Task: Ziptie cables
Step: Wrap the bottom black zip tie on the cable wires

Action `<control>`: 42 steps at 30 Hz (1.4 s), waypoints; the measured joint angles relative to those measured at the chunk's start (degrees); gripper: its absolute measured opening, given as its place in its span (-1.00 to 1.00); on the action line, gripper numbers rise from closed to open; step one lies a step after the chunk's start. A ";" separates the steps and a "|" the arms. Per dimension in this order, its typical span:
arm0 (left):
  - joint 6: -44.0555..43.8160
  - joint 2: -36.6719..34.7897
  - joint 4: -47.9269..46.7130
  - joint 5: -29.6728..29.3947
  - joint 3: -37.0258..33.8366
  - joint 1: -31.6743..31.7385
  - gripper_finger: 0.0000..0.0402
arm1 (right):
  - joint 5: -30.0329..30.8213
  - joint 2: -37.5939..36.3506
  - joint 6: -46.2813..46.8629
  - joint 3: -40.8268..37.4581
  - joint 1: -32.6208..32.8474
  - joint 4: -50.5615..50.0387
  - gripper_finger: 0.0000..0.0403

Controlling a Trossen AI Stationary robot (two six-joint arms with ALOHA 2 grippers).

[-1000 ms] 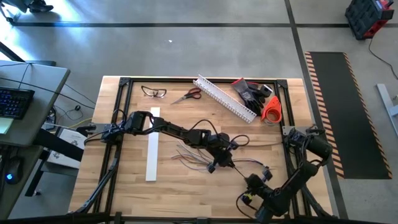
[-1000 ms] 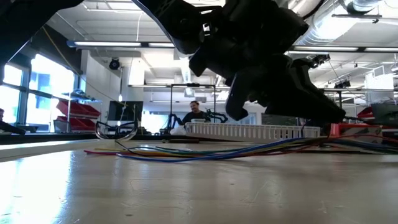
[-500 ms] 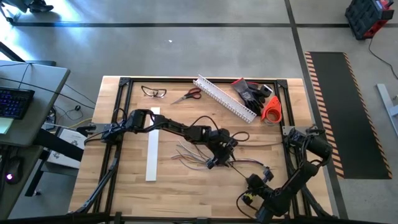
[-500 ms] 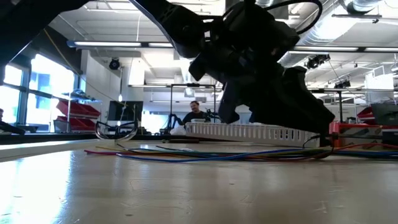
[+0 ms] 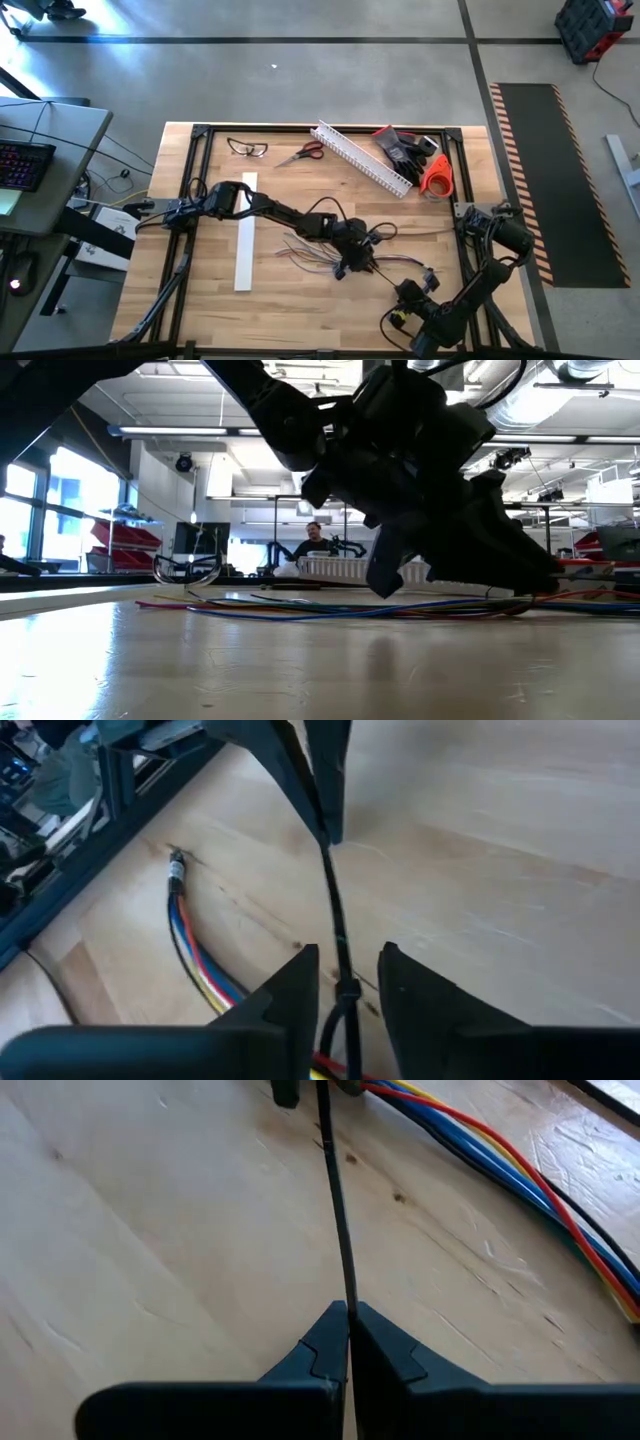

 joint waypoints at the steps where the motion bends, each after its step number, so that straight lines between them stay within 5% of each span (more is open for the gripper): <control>1: 0.00 0.01 -0.01 -0.09 -0.02 -0.03 -0.64 | -0.06 0.00 0.01 0.00 0.04 0.01 -1.00; 10: -0.04 0.01 0.01 -2.31 -0.02 0.15 -0.96 | -0.54 0.00 2.93 0.00 1.12 -0.04 -1.00; 18: 0.00 0.01 0.24 -2.42 -0.02 0.15 -0.98 | -0.90 -0.14 6.95 0.02 2.28 -3.40 -0.99; 26: 0.02 0.01 0.47 -2.33 -0.02 0.15 -0.98 | 2.96 -5.68 -1.93 3.49 1.89 -13.48 -0.47; 32: 0.02 0.01 0.59 -2.27 -0.02 0.15 -0.99 | 5.60 -5.80 -28.33 3.07 -1.41 -2.26 -0.02; 35: 0.00 0.01 0.48 -2.25 -0.02 0.15 -0.99 | 6.89 -5.30 -33.13 1.85 -3.77 1.64 0.06; 42: -0.02 0.01 0.48 -2.16 -0.02 0.15 -0.99 | 8.36 -4.46 -27.60 -2.36 -7.40 4.18 -0.06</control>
